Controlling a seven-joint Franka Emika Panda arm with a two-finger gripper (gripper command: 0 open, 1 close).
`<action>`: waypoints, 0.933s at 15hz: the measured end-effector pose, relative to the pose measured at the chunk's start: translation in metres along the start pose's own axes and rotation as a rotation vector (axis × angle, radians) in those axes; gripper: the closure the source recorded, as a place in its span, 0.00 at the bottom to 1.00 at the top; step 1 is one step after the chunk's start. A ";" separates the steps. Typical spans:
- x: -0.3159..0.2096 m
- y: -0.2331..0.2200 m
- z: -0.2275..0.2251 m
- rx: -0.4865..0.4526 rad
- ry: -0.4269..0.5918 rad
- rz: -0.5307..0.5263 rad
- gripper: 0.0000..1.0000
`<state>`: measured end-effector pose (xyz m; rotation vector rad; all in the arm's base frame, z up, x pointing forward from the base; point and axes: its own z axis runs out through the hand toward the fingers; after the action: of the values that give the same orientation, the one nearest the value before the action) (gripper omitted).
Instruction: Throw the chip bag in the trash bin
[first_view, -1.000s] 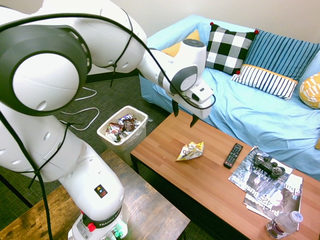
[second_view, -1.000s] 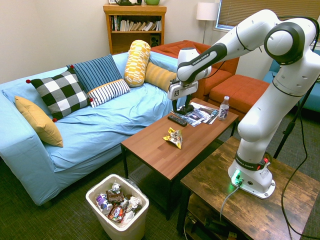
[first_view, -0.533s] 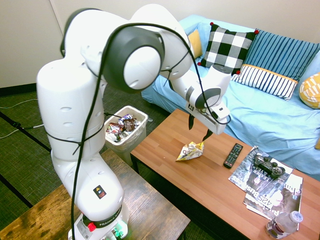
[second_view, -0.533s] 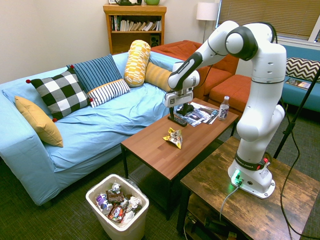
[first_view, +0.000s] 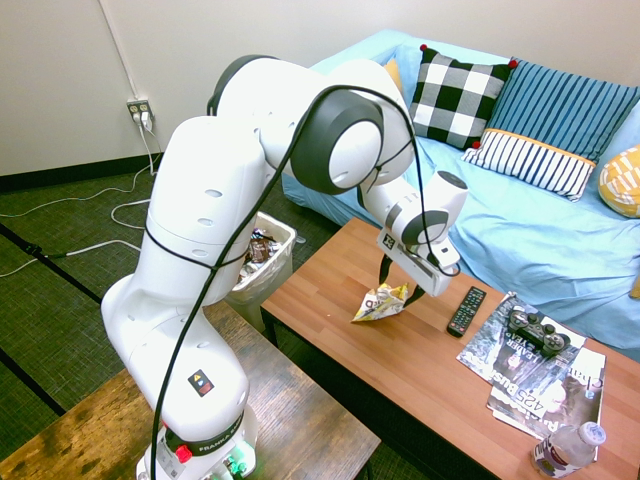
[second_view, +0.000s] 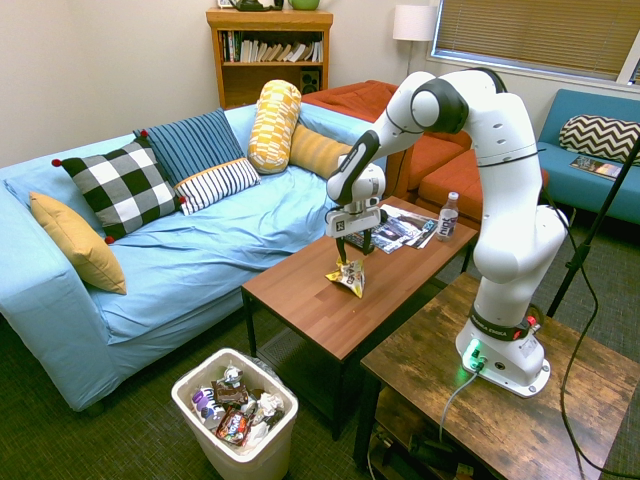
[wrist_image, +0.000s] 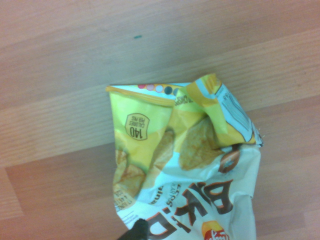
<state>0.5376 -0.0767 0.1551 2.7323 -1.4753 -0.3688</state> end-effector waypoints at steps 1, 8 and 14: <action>0.000 0.000 0.005 -0.004 -0.009 -0.001 0.00; -0.010 -0.005 0.032 -0.055 -0.057 -0.011 1.00; -0.013 -0.001 0.036 -0.079 -0.113 0.014 1.00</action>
<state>0.5245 -0.0620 0.1228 2.6790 -1.4702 -0.5765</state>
